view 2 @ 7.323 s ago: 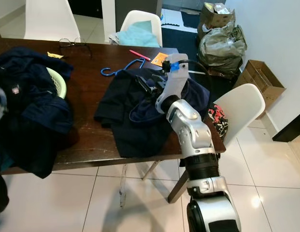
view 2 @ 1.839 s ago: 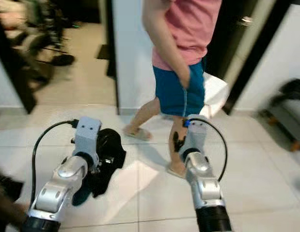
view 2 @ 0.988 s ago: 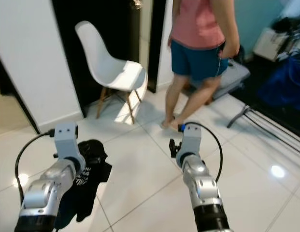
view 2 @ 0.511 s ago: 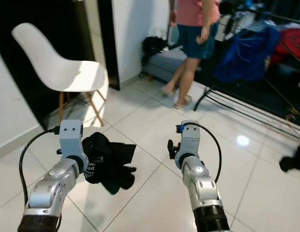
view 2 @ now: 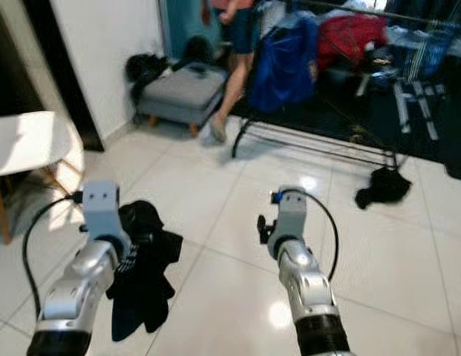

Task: Hang hanger

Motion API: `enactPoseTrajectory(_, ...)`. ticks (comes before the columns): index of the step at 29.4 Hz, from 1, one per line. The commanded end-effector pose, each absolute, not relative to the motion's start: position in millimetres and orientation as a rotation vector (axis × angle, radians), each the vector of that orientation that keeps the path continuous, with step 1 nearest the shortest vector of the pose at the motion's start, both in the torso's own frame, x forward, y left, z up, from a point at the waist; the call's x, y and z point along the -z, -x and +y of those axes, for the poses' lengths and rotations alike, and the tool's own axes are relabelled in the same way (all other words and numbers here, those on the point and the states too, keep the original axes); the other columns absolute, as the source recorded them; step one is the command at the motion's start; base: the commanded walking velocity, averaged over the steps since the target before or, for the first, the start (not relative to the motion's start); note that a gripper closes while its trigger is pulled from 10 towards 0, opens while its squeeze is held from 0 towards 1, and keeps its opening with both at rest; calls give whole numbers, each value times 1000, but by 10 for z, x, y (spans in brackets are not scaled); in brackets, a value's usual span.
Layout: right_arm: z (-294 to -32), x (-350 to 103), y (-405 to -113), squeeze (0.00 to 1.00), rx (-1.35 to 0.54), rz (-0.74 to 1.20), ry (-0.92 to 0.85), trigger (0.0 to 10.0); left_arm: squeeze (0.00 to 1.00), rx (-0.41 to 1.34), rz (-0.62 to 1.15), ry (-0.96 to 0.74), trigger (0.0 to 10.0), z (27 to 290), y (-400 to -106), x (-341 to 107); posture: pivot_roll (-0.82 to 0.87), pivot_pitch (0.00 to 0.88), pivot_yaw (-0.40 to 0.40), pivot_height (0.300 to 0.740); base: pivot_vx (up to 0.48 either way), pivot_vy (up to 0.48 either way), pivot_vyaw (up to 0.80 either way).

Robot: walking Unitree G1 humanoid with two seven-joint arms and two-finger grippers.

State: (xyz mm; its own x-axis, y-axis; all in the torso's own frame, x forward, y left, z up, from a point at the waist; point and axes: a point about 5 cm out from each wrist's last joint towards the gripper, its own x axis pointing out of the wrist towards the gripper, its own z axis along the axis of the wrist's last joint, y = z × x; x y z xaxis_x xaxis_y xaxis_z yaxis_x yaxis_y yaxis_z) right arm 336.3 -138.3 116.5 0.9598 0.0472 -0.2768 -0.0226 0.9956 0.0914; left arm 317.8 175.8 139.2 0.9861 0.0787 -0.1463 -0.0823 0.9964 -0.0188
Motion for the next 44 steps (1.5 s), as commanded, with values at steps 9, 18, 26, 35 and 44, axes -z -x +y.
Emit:
enactPoseTrajectory(9, -1460, -1235, -3368, 0, 6, 201, -111, 10000, 0, -74, 100, -43, 10000, 1739, -3142, -1381, 16, 83, -53, 740, 0, 0, -800)
enactPoseTrajectory(18, -1410, -1210, -3377, 0, -6, 211, -128, 10000, 0, -62, 64, -33, 10000, 1712, -3166, -1429, 16, 96, -56, 740, 0, 0, -800)
enactPoseTrajectory(26, -1424, -1265, -3387, 0, -13, 161, -101, 10000, 0, -57, 46, 9, 10000, 1700, -3187, -1470, 10, 109, -52, 740, 0, 0, -500)
enactPoseTrajectory(35, -1358, -1292, -3357, 0, -56, 149, -98, 10000, 0, -46, 14, 16, 10000, 1662, -3170, -1539, 10, 114, -63, 740, 0, 0, 0)
enactPoseTrajectory(44, -1344, -1306, -3404, 0, -67, 143, -87, 10000, 0, -35, 16, 26, 10000, 1646, -3179, -1522, 12, 130, -63, 740, 0, 0, 0)
